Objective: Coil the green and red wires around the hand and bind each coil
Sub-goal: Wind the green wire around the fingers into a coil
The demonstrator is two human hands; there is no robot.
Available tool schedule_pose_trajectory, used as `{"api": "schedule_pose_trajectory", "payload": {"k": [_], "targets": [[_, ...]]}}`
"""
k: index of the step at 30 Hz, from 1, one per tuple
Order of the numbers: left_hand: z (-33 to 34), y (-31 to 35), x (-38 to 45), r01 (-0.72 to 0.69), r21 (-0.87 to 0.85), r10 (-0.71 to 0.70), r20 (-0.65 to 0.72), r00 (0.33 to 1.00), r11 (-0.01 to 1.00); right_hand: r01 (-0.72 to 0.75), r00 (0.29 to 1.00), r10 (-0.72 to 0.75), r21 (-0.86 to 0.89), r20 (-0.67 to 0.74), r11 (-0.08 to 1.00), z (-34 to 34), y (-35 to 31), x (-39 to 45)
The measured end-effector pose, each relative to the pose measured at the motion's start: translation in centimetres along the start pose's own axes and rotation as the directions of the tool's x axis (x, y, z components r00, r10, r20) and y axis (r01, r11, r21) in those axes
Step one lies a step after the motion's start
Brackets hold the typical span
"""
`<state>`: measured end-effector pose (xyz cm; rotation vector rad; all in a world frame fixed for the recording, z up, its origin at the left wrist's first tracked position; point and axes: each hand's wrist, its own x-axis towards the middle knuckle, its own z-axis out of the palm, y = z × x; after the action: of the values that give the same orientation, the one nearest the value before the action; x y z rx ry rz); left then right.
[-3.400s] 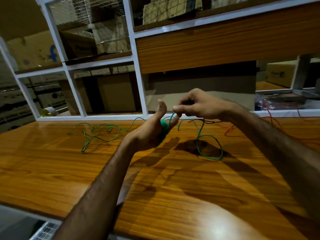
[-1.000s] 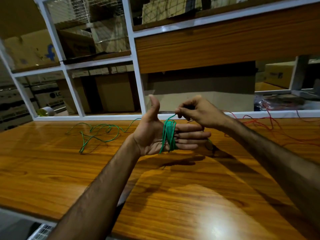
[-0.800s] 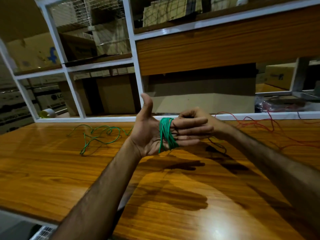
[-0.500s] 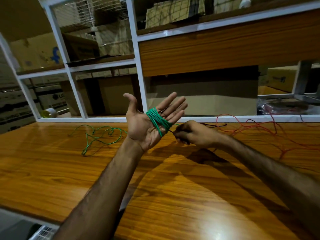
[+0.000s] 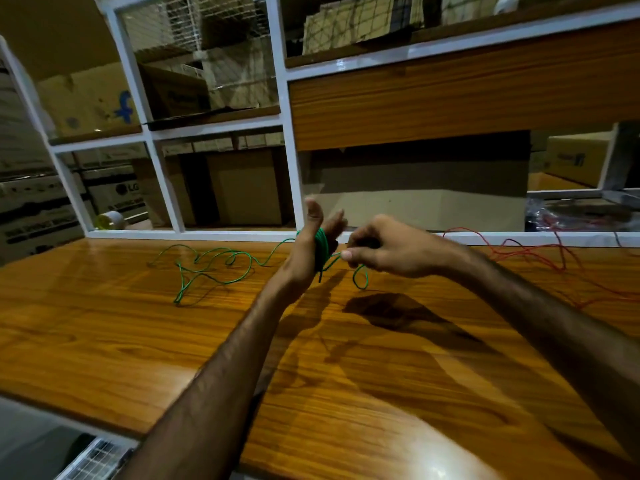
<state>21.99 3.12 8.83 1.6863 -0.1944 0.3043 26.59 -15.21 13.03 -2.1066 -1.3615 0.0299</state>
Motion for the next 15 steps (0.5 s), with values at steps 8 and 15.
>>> {"api": "schedule_pose_trajectory", "payload": {"k": [8,15], "targets": [[2.6,1.5,-2.2,0.386,-0.126,-0.251,0.572,0.781,0.914,0.128,0.984,-0.124,0.020,-0.130,0.992,-2.1,-0.2,-0.8],[2.7,2.1,-2.4,0.421,-0.043,-0.268,0.712,0.649,0.906,0.136,0.980,-0.139,-0.027,-0.146,0.990,-2.5,0.6,-0.8]]}}
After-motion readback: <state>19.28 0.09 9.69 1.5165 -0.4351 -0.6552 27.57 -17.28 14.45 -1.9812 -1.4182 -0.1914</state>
